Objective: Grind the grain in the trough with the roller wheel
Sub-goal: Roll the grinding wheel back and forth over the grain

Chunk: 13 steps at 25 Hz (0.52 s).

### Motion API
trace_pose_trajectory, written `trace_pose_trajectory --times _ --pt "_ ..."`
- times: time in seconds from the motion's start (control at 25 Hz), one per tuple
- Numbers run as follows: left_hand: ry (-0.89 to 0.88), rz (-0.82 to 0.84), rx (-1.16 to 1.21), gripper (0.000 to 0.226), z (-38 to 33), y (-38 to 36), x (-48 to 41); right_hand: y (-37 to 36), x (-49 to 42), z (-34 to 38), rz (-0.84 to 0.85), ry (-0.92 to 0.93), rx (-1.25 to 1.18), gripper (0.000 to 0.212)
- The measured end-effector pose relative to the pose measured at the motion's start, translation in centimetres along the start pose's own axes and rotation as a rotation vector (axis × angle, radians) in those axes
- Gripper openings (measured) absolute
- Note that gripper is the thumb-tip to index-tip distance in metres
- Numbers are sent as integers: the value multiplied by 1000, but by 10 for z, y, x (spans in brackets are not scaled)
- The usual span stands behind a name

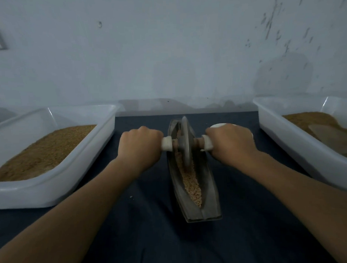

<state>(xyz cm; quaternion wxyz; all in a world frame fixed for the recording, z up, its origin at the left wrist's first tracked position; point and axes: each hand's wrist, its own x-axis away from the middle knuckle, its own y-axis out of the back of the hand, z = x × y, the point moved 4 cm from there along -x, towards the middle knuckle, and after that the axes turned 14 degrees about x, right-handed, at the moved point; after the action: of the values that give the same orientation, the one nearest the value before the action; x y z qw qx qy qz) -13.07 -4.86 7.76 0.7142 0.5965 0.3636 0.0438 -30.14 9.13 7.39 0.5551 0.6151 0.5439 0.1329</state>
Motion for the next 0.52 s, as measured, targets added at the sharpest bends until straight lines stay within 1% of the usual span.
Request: trace_pose_trajectory --times 0.12,0.16,0.2,0.28,0.32,0.36,0.4,0.44,0.48,0.52 --pt "-119 -106 7 37 -2 11 50 11 40 -1 -268 121 89 50" --pt "-137 -122 13 44 2 14 59 16 46 -3 -316 133 118 54" --pt "-132 -134 13 48 4 14 63 19 45 -5 -324 125 149 59" --pt "-58 -99 -28 41 5 5 57 15 34 0 -265 90 199 64" --pt "-22 -87 -56 33 3 0 48 8 25 3 -231 83 185 60" --pt "-10 -93 -65 21 0 -3 32 0 12 4 -193 64 127 51" --pt "-14 -96 -61 10 -3 -3 12 -8 0 2 -112 19 47 37" --pt "-12 -57 -63 4 -5 -1 -7 -12 -11 1 0 -34 -23 24" --pt "-8 -13 -77 8 -7 2 -22 -16 -17 0 80 -68 -83 17" --pt "-14 23 -94 10 -9 4 -31 -20 -19 0 122 -82 -131 14"
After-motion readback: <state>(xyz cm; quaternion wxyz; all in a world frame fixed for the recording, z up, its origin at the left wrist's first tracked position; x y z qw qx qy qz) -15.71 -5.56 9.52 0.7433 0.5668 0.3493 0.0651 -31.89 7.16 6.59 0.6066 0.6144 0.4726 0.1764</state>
